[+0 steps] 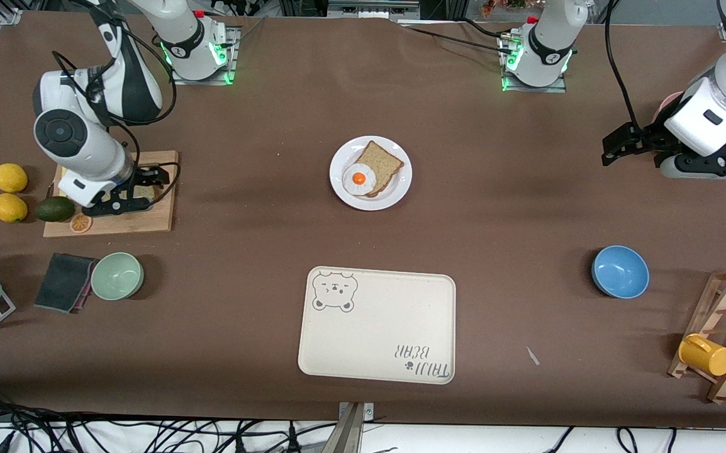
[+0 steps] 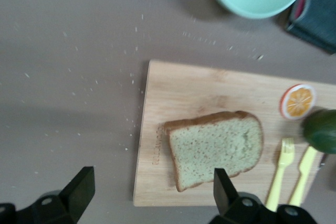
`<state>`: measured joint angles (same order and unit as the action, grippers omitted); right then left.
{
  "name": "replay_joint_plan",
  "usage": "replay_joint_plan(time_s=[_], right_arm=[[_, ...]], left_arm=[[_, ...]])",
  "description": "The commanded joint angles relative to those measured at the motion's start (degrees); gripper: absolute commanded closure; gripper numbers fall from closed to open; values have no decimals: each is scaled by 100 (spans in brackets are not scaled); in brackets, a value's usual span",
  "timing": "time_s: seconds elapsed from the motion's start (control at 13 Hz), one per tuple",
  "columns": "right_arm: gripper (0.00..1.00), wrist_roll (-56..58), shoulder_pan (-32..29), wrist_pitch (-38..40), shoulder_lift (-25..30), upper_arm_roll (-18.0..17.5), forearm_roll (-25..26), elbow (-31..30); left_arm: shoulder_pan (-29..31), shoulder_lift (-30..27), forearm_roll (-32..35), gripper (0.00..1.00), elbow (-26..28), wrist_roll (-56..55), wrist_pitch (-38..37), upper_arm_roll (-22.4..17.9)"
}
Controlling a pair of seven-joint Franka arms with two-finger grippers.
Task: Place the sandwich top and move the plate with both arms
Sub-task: 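Lower the right gripper onto the bread slice on the cutting board and grasp it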
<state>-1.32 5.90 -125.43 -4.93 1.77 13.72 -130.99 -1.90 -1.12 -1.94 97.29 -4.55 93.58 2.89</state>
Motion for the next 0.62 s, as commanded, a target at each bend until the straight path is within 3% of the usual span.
replay_joint_plan(time_s=[0.0,0.23,0.39,0.54], right_arm=[[0,185,-9,-385,-50,208,157,-445],[0,246,-18,-639,-692,385,517,-436],[2,255,-18,-640,-755,394,544,-436],[21,255,-36,-675,-913,403,544,-428]], left_arm=[[-39,33,255,0,-122,-55,-103,10],[-39,42,255,0,-122,-55,-103,1],[-48,42,255,0,-122,-55,-103,10],[-39,42,255,0,-122,-46,-103,10]])
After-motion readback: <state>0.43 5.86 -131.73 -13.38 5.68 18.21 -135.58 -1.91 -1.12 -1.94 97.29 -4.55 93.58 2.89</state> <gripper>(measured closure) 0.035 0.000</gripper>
